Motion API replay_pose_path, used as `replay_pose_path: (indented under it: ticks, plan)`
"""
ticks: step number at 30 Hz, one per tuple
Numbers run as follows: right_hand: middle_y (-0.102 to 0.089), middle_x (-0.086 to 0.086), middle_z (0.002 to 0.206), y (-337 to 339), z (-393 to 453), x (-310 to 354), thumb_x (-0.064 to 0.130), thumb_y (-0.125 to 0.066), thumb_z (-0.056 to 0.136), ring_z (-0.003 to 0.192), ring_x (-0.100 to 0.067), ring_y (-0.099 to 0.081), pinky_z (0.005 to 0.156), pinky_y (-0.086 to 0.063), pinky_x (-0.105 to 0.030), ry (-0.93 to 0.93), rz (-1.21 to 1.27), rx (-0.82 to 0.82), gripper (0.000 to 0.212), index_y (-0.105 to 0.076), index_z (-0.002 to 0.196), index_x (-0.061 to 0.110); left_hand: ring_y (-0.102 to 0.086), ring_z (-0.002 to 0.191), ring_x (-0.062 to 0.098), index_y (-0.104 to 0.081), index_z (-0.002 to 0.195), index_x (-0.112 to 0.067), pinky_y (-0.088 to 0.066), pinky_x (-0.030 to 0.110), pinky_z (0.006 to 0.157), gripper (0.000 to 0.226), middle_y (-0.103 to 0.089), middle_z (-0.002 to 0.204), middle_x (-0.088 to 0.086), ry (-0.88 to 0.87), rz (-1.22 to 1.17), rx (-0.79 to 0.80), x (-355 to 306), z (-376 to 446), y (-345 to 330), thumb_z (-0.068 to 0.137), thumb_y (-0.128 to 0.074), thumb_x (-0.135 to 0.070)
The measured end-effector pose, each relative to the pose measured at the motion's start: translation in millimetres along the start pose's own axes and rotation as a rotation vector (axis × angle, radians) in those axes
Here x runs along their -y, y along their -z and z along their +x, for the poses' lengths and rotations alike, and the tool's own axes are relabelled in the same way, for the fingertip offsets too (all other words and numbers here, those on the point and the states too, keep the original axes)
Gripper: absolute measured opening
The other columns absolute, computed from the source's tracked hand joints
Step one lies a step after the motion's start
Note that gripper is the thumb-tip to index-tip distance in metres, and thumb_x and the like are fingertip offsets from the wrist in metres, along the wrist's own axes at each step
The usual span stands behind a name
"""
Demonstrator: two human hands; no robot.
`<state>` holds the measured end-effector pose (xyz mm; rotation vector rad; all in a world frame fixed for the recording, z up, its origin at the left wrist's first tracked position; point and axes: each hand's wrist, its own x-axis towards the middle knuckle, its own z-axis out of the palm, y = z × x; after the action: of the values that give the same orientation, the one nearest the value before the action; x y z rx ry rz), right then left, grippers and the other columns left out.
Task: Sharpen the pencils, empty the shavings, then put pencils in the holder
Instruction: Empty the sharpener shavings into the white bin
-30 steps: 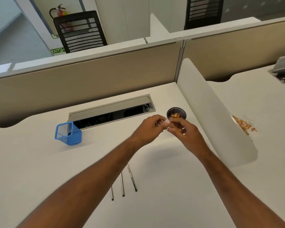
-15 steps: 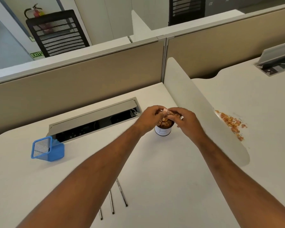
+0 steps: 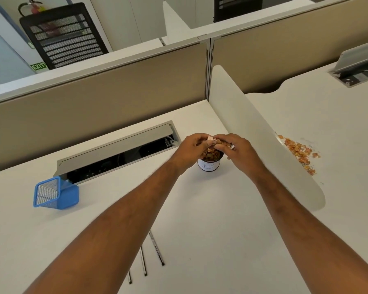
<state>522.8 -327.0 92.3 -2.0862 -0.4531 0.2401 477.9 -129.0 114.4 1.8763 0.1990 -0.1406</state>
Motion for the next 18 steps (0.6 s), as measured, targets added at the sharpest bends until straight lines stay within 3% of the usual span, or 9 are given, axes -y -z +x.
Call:
replay_pose_path:
  ticks: [3, 6, 12, 18]
  plan:
    - [-0.071, 0.004, 0.117, -0.2, -1.5, 1.2, 0.020, -0.074, 0.100, 0.108, -0.013, -0.066, 0.085, -0.050, -0.011, 0.014, -0.009, -0.072, 0.031, -0.076, 0.131, 0.019, -0.072, 0.098, 0.011, -0.074, 0.132, -0.015, -0.056, 0.014, 0.068, 0.023, -0.076, 0.112, 0.001, -0.012, -0.033, -0.052, 1.8, -0.3, 0.1, 0.112, -0.066, -0.024]
    - [-0.072, 0.005, 0.116, -0.2, -2.4, 2.4, 0.021, -0.075, 0.100, 0.107, -0.013, -0.067, 0.083, -0.044, 0.001, 0.014, -0.022, -0.050, 0.031, -0.075, 0.131, 0.020, -0.071, 0.089, 0.009, -0.075, 0.131, -0.017, -0.054, 0.010, 0.059, 0.022, -0.077, 0.111, 0.001, -0.008, -0.023, -0.015, 4.4, -1.9, 3.6, 0.112, -0.066, -0.026]
    - [-0.071, 0.004, 0.120, 0.3, -5.4, 2.6, 0.021, -0.075, 0.100, 0.109, -0.012, -0.067, 0.084, -0.044, 0.003, 0.028, -0.053, -0.048, 0.032, -0.074, 0.132, 0.019, -0.069, 0.090, 0.006, -0.071, 0.142, -0.018, -0.055, 0.009, 0.062, 0.030, -0.076, 0.111, -0.001, -0.014, -0.019, -0.024, 4.0, -4.8, 5.5, 0.115, -0.063, -0.027]
    - [-0.069, 0.006, 0.119, 1.7, -10.5, -0.1, 0.019, -0.075, 0.100, 0.103, 0.017, -0.061, 0.084, -0.043, 0.003, 0.022, -0.080, -0.080, 0.031, -0.074, 0.131, 0.018, -0.069, 0.102, 0.004, -0.068, 0.146, -0.025, -0.054, 0.004, 0.064, 0.033, -0.076, 0.130, 0.009, -0.034, -0.004, -0.038, 0.2, -6.8, 8.5, 0.116, -0.057, -0.035]
